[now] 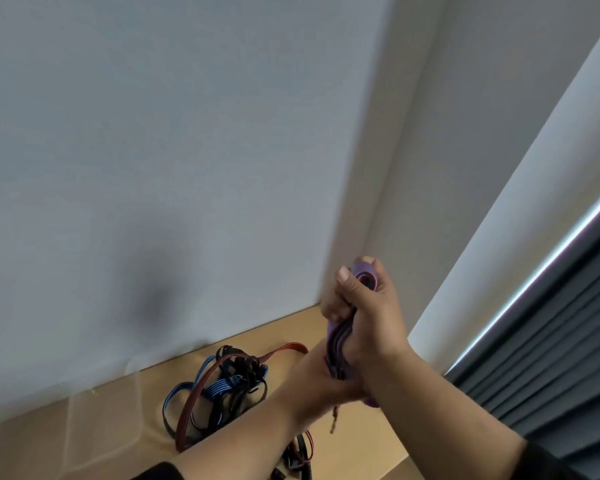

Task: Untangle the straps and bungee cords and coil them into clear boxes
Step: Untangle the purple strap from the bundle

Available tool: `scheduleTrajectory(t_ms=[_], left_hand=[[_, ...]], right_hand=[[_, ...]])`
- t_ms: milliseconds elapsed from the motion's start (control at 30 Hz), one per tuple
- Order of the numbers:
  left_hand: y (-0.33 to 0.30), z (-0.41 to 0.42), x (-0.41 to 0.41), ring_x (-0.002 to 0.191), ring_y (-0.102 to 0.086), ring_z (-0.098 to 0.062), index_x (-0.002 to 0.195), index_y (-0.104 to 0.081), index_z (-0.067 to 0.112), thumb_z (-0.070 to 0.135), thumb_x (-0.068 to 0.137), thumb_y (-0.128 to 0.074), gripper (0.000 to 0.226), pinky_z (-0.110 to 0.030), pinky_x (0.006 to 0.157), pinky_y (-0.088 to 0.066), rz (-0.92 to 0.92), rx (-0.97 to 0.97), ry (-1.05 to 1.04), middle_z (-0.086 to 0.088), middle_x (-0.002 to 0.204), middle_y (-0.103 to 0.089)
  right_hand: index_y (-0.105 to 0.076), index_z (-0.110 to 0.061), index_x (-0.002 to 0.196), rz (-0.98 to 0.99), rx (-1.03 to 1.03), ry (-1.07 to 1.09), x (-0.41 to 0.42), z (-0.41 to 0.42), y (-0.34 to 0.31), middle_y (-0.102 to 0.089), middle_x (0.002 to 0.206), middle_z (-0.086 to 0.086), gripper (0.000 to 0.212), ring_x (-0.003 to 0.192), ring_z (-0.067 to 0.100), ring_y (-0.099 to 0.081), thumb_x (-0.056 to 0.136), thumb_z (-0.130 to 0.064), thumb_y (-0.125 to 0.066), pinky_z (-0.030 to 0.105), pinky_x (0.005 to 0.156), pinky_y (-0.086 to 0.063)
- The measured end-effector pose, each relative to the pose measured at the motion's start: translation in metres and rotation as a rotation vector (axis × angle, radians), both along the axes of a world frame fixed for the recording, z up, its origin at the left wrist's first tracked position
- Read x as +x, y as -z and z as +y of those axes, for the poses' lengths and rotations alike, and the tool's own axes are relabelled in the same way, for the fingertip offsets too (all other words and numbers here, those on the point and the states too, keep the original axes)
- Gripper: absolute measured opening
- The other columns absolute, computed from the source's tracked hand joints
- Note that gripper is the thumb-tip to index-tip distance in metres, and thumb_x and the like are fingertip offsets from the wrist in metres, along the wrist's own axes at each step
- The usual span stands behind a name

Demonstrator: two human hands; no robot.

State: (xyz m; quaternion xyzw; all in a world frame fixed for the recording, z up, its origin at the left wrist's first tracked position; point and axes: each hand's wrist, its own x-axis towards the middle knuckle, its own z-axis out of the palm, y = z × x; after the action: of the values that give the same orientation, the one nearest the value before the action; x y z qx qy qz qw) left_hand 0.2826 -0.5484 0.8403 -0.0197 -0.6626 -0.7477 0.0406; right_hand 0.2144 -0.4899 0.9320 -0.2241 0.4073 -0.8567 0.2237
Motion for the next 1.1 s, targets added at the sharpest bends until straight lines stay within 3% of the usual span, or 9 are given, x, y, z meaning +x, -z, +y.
scheduleTrajectory(t_ms=[100,200,300,433,533,633,733,900,1100], left_hand=[[0.0,0.015,-0.015,0.11,-0.066,-0.022,0.134,-0.054,0.016,-0.008,0.079,-0.077,0.064,-0.032,0.086,-0.054,0.008,0.167,0.027,-0.012,0.116,-0.07],[0.001,0.02,-0.028,0.092,-0.067,-0.026,0.118,-0.06,0.001,-0.003,0.076,-0.079,0.046,-0.038,0.081,-0.054,-0.072,0.135,0.111,-0.015,0.098,-0.071],[0.007,0.029,-0.045,0.068,-0.059,-0.017,0.089,-0.061,0.014,0.009,0.07,-0.079,0.027,-0.033,0.065,-0.049,-0.186,-0.076,0.067,0.001,0.072,-0.062],[0.025,0.004,-0.071,0.055,-0.055,-0.009,0.087,-0.046,0.036,0.028,0.065,-0.06,0.027,-0.02,0.048,-0.044,-0.318,-0.573,-0.049,0.014,0.064,-0.057],[0.039,-0.037,-0.096,0.065,-0.057,-0.013,0.085,-0.043,0.032,0.029,0.072,-0.055,0.018,-0.024,0.052,-0.041,-0.313,-0.942,-0.038,0.01,0.07,-0.058],[0.049,-0.069,-0.132,0.077,-0.054,-0.017,0.08,-0.04,0.032,0.028,0.077,-0.058,0.019,-0.028,0.056,-0.033,-0.253,-1.29,0.084,0.013,0.075,-0.049],[0.061,-0.086,-0.169,0.092,-0.055,-0.02,0.091,-0.047,0.03,0.027,0.081,-0.057,0.015,-0.032,0.067,-0.038,-0.174,-1.578,0.214,0.008,0.092,-0.055],[0.096,-0.082,-0.215,0.104,-0.052,-0.022,0.101,-0.055,0.026,0.023,0.083,-0.056,0.018,-0.035,0.073,-0.036,-0.134,-1.83,0.353,0.003,0.104,-0.058],[0.141,-0.078,-0.249,0.115,-0.05,-0.022,0.109,-0.058,0.027,0.018,0.089,-0.056,0.022,-0.038,0.077,-0.031,-0.234,-1.933,0.439,0.004,0.111,-0.056]], right_hand=[[-0.049,-0.024,0.088,-0.105,-0.074,0.009,-0.016,0.01,0.0,-0.033,0.058,-0.005,0.037,0.043,0.012,-0.026,0.069,-0.014,-0.079,0.024,0.045,-0.029],[-0.054,-0.023,0.09,-0.124,-0.08,-0.007,-0.035,0.023,0.003,-0.034,0.057,-0.005,0.032,0.042,0.011,-0.026,0.07,-0.012,-0.076,0.024,0.045,-0.029],[-0.055,-0.022,0.086,-0.076,-0.007,0.006,-0.057,0.036,0.007,-0.034,0.057,-0.003,0.028,0.043,0.013,-0.026,0.07,-0.003,-0.069,0.026,0.048,-0.029],[-0.056,-0.022,0.082,0.1,0.357,0.106,-0.089,0.071,0.016,-0.048,0.058,0.004,0.028,0.051,0.02,-0.045,0.068,0.002,-0.054,0.034,0.058,-0.039],[-0.06,-0.03,0.088,0.309,0.843,0.189,-0.113,0.104,0.038,-0.073,0.076,-0.009,0.018,0.07,0.009,-0.066,0.085,-0.013,-0.061,0.019,0.064,-0.049],[-0.063,-0.036,0.088,0.436,1.263,0.202,-0.125,0.13,0.076,-0.07,0.08,-0.014,0.009,0.07,0.006,-0.066,0.092,-0.028,-0.066,0.017,0.059,-0.047],[-0.065,-0.035,0.081,0.369,1.295,0.152,-0.122,0.144,0.121,-0.069,0.075,-0.01,0.016,0.056,0.005,-0.066,0.093,-0.024,-0.067,0.015,0.048,-0.048],[-0.059,-0.036,0.08,0.466,1.434,-0.015,-0.122,0.142,0.178,-0.059,0.088,-0.016,0.017,0.068,0.004,-0.062,0.091,-0.028,-0.069,0.017,0.058,-0.05],[-0.056,-0.036,0.097,0.419,1.552,-0.139,-0.14,0.127,0.222,-0.056,0.096,-0.014,0.008,0.077,0.005,-0.061,0.099,-0.029,-0.058,0.02,0.069,-0.051]])
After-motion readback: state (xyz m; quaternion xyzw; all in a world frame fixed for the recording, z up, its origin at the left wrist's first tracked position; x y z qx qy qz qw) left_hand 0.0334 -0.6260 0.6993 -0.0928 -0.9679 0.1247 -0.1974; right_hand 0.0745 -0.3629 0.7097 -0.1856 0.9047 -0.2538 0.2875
